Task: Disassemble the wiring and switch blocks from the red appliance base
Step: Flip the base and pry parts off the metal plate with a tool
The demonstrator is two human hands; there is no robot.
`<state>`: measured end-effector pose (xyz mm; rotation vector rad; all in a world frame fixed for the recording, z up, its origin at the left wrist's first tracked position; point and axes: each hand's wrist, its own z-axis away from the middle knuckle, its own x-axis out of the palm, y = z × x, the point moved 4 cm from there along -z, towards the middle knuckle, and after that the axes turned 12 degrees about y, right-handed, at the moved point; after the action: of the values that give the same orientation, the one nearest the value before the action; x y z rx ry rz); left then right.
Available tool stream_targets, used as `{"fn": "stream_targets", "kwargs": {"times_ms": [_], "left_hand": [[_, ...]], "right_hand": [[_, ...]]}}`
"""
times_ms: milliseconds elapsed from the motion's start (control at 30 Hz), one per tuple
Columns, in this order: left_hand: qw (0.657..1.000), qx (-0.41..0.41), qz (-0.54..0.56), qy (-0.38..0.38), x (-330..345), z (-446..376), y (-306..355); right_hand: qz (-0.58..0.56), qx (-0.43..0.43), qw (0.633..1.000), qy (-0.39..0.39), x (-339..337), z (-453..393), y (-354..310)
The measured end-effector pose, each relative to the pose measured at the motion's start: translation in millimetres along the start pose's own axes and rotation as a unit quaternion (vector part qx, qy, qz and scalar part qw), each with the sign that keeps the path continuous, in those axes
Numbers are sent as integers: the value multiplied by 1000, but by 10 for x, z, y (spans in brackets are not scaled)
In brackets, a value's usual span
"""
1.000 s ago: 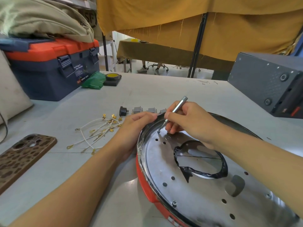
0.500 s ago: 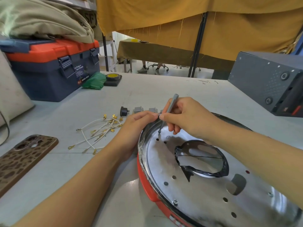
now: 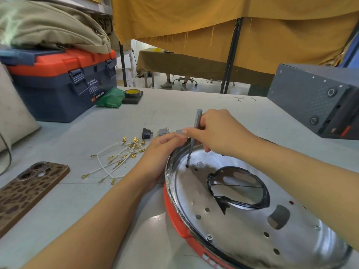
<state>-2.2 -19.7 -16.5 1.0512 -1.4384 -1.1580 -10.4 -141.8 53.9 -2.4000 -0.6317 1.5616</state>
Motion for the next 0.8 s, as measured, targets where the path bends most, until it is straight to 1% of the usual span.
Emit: {"fn": "stream_targets", "kwargs": {"times_ms": [267,667,800], "left_hand": [[1000,6,-6,-5,0,-8,-8],[1000,8,-9,-8,-3,-22,-19],[1000,7,-15,-3,-7,-25,-16]], "right_hand": [[-88,61,993,-55,85,30,28],[-183,49,974,-126,72,40,-16],[-190,20,969,-155,38,46,0]]}}
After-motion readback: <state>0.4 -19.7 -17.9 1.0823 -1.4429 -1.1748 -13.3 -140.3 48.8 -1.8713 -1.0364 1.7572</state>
